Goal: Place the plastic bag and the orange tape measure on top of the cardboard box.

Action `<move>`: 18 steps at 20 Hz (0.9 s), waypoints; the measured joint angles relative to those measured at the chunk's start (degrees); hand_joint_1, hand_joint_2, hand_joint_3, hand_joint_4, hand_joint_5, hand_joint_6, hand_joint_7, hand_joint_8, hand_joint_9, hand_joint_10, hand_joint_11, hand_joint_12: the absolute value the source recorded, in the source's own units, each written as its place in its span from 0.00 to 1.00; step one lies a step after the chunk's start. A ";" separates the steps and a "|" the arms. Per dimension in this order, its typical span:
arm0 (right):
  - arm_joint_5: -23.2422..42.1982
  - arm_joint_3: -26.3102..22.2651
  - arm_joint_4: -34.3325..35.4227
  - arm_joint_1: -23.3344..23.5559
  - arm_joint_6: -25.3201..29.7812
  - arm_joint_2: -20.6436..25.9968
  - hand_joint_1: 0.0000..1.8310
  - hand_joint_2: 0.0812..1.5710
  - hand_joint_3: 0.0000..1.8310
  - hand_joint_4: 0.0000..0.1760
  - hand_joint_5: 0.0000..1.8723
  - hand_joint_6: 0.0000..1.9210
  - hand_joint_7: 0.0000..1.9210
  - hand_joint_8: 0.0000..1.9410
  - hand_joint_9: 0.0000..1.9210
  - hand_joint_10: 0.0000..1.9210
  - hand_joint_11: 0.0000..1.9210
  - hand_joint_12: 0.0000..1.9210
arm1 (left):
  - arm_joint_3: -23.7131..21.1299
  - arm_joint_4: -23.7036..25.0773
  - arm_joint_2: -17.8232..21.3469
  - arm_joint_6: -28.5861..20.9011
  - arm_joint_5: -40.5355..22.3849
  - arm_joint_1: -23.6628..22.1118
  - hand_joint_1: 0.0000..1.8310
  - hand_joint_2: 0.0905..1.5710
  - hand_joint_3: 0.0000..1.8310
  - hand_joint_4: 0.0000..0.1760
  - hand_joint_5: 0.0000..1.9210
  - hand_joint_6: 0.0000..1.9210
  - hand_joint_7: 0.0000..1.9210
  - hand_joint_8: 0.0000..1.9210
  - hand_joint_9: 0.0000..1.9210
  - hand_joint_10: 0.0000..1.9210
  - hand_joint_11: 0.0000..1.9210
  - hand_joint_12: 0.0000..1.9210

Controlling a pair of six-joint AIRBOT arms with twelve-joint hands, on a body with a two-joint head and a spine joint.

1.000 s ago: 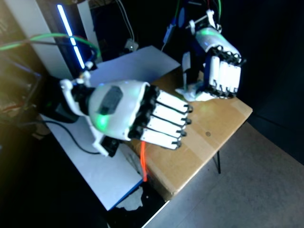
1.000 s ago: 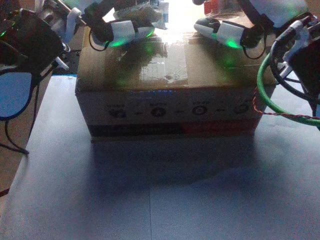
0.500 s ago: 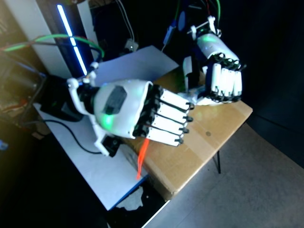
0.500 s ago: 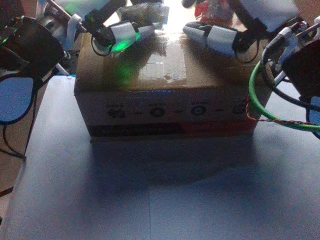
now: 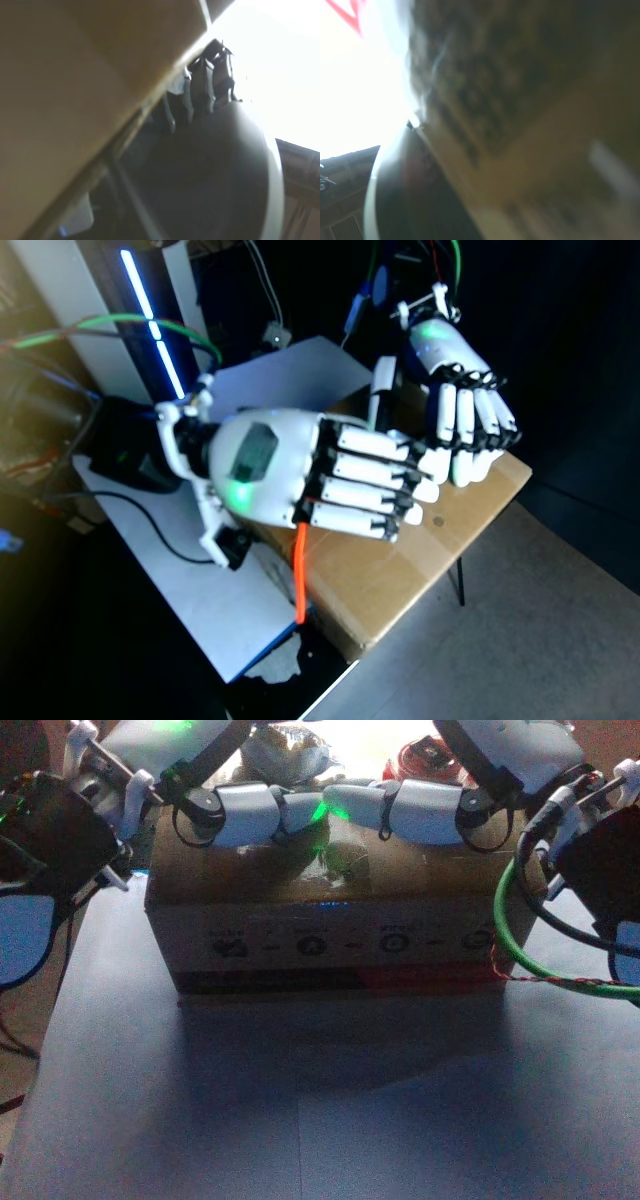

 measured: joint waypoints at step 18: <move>-18.91 -17.09 -2.80 -9.49 0.52 22.60 0.44 0.62 0.00 0.17 0.10 0.02 0.18 0.05 0.09 0.28 0.00 0.59 | -11.19 -1.64 15.82 -11.56 25.09 9.20 0.43 0.63 0.00 0.00 0.23 0.00 0.20 0.00 0.13 0.23 0.00 0.76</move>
